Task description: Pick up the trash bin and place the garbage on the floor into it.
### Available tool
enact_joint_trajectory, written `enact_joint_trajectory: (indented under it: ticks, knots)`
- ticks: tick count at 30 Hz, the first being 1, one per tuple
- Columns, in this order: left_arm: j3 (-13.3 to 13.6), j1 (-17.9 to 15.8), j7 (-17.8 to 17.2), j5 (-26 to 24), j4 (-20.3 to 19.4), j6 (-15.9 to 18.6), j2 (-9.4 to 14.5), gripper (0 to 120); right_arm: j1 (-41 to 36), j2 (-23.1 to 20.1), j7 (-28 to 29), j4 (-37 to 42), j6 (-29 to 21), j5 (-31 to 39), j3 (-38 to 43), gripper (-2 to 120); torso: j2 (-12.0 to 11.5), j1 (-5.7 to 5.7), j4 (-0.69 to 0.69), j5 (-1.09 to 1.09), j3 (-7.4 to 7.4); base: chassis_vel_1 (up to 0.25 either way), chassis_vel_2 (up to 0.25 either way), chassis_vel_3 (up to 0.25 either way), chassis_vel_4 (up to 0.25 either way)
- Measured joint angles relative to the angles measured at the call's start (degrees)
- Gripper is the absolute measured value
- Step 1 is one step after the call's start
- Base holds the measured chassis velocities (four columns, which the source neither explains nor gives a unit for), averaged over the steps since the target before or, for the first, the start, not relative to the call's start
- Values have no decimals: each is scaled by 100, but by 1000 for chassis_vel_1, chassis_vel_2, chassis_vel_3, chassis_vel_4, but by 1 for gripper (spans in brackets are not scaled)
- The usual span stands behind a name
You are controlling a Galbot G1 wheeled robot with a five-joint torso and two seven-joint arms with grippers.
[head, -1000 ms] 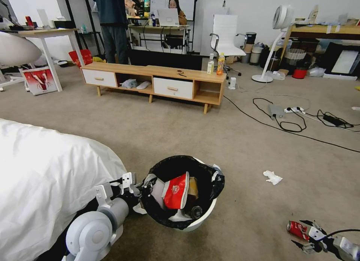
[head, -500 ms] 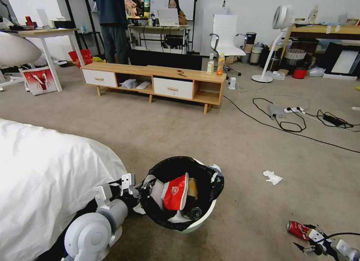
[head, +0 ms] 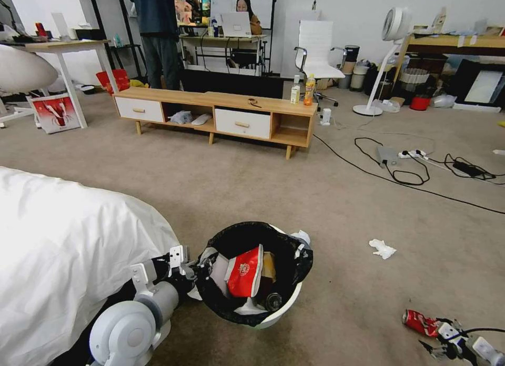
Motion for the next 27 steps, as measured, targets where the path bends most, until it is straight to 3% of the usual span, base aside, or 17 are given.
enact_joint_trajectory:
  ticks: [16,26,27]
  knots:
    - [6,56,7,46,-22,-9,-34,6,177,43,365,-147,-202,-81,81,100,0,0,0,0,0,0,0,0,0]
    - [-18,124,18,50,-74,-12,-16,6,272,148,361,-99,-280,-290,19,70,0,0,0,0,0,0,0,0,0]
    - [-17,124,19,50,-78,-13,-19,6,267,162,353,-53,-282,-288,-8,62,0,0,0,0,0,0,0,0,0]
